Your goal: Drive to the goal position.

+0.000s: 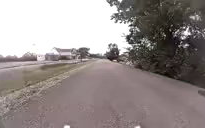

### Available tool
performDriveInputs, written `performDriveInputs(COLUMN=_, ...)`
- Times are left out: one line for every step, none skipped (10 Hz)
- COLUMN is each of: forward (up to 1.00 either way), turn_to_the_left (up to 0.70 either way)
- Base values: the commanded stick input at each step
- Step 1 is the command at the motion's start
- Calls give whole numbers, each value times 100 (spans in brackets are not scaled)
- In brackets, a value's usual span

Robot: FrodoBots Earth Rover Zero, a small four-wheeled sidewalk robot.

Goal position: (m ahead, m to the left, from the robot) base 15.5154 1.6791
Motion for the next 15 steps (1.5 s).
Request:
performDriveInputs(forward=70, turn_to_the_left=0)
performDriveInputs(forward=70, turn_to_the_left=0)
performDriveInputs(forward=70, turn_to_the_left=0)
performDriveInputs(forward=70, turn_to_the_left=0)
performDriveInputs(forward=70, turn_to_the_left=0)
performDriveInputs(forward=70, turn_to_the_left=0)
performDriveInputs(forward=70, turn_to_the_left=0)
performDriveInputs(forward=70, turn_to_the_left=0)
performDriveInputs(forward=70, turn_to_the_left=0)
performDriveInputs(forward=70, turn_to_the_left=0)
performDriveInputs(forward=70, turn_to_the_left=0)
performDriveInputs(forward=70, turn_to_the_left=0)
performDriveInputs(forward=70, turn_to_the_left=0)
performDriveInputs(forward=70, turn_to_the_left=-19)
performDriveInputs(forward=70, turn_to_the_left=-35)
